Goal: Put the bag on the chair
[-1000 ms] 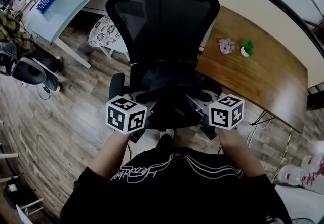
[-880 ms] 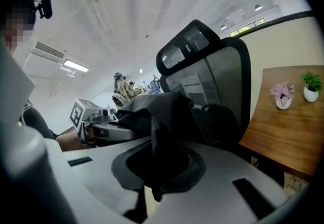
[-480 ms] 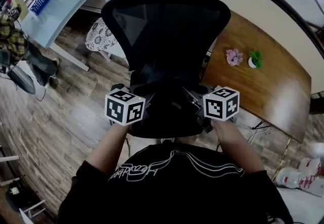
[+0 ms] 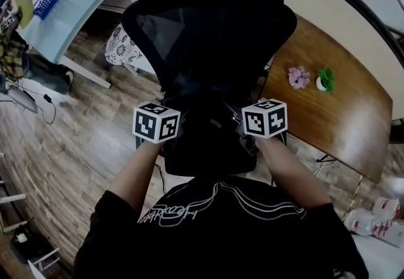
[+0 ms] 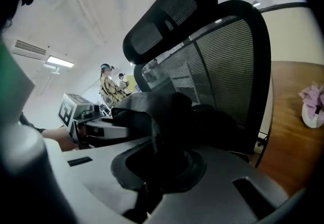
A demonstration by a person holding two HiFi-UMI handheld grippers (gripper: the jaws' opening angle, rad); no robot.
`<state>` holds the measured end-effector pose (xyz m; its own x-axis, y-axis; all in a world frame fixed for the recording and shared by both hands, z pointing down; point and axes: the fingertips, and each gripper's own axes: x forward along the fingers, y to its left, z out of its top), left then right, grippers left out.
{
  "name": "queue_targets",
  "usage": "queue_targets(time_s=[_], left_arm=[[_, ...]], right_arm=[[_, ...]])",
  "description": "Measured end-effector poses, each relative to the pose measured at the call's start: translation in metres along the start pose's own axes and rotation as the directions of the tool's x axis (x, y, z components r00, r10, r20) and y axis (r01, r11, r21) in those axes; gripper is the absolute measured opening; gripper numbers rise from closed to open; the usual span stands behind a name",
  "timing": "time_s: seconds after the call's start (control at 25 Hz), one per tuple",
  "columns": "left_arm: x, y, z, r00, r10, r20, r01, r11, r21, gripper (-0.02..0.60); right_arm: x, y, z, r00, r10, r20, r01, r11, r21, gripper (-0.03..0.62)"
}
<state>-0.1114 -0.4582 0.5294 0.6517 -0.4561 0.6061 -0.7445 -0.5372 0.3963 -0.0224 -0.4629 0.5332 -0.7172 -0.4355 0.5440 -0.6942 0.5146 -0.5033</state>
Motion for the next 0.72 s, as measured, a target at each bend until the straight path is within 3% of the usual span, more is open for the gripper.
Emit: queue_targets(time_s=[0.24,0.36,0.72], left_arm=[[0.019,0.024,-0.002,0.999,0.031,-0.012,-0.03,0.999,0.044,0.035],[0.031,0.037,-0.008,0.999,0.047,-0.009,-0.047,0.999,0.017,0.035],[0.047,0.064,-0.022,0.997,0.074,-0.016,-0.075,0.997,-0.015,0.037]], right_arm=[[0.024,-0.018,-0.001,0.998,-0.049,-0.043,0.049,0.999,0.001,0.006],[0.04,-0.028,-0.005,0.994,-0.068,-0.08,0.067,0.998,-0.016,0.008],[0.067,-0.036,-0.015,0.995,-0.05,-0.084,0.056,0.996,0.069,0.003]])
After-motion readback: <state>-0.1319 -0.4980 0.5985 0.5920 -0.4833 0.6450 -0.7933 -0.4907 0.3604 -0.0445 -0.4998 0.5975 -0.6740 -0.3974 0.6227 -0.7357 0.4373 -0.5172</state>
